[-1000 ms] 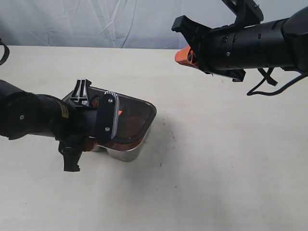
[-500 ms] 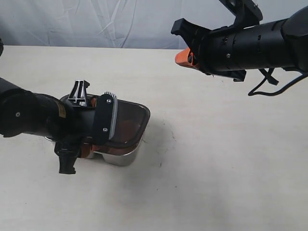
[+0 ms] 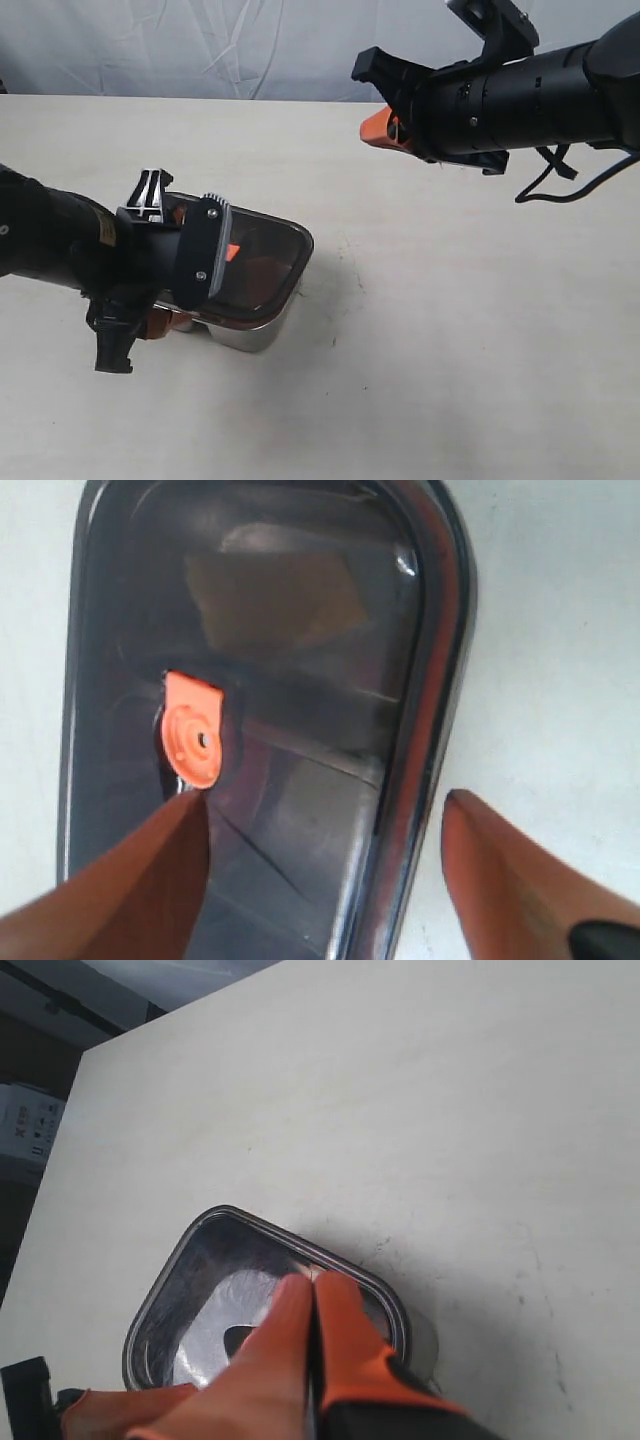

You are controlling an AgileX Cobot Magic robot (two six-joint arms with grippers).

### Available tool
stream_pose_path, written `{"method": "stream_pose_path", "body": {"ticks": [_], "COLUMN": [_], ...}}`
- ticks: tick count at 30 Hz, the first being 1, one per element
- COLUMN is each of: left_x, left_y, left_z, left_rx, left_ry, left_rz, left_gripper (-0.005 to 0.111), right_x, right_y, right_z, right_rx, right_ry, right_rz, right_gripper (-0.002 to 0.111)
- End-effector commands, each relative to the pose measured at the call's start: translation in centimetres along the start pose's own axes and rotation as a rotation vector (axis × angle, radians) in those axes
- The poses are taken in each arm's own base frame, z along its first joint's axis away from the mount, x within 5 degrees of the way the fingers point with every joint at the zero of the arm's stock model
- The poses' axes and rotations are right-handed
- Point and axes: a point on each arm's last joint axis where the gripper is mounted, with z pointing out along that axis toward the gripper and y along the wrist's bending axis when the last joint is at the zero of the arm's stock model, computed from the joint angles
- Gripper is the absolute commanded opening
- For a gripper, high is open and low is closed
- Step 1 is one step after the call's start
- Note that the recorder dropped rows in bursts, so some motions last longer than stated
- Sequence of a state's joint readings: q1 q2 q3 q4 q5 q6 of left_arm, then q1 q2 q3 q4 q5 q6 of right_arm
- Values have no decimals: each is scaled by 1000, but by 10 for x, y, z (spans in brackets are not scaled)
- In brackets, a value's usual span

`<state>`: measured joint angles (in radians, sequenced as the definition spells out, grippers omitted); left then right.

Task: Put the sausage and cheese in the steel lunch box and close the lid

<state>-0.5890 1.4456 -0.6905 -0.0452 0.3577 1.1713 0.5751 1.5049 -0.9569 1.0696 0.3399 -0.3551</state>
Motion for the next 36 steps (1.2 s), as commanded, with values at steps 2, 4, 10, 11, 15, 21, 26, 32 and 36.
{"method": "stream_pose_path", "body": {"ticks": [2, 4, 10, 11, 15, 21, 26, 32, 36], "left_x": [0, 1, -1, -2, -8, -6, -4, -2, -2], "left_y": [0, -2, 1, 3, 17, 13, 10, 6, 6], "left_z": [-13, -16, -38, -43, -51, -13, 9, 25, 28], "left_rx": [-7, 14, -58, -94, -256, -146, -105, -55, -63], "left_ry": [2, 12, -19, -39, -122, -67, -45, -19, -22], "left_rz": [9, 13, 15, 9, -47, -80, -81, -85, -85], "left_gripper": [64, 64, 51, 43, 0, 0, 0, 0, 0], "right_x": [-1, -1, 0, 0, 0, 3, 3, 4, 4], "right_y": [1, 1, 0, 0, -1, -3, -3, -3, -3], "right_z": [-2, -2, -2, -2, -1, 4, 4, 5, 5], "right_rx": [-5, -7, 1, 4, 7, 12, 12, 11, 11], "right_ry": [5, 11, 15, 16, 17, 48, 49, 53, 56], "right_rz": [-11, -11, -35, -43, -47, -24, -24, -24, -26], "right_gripper": [-1, -1, -1, -1, -1, -1, -1, -1, -1]}}
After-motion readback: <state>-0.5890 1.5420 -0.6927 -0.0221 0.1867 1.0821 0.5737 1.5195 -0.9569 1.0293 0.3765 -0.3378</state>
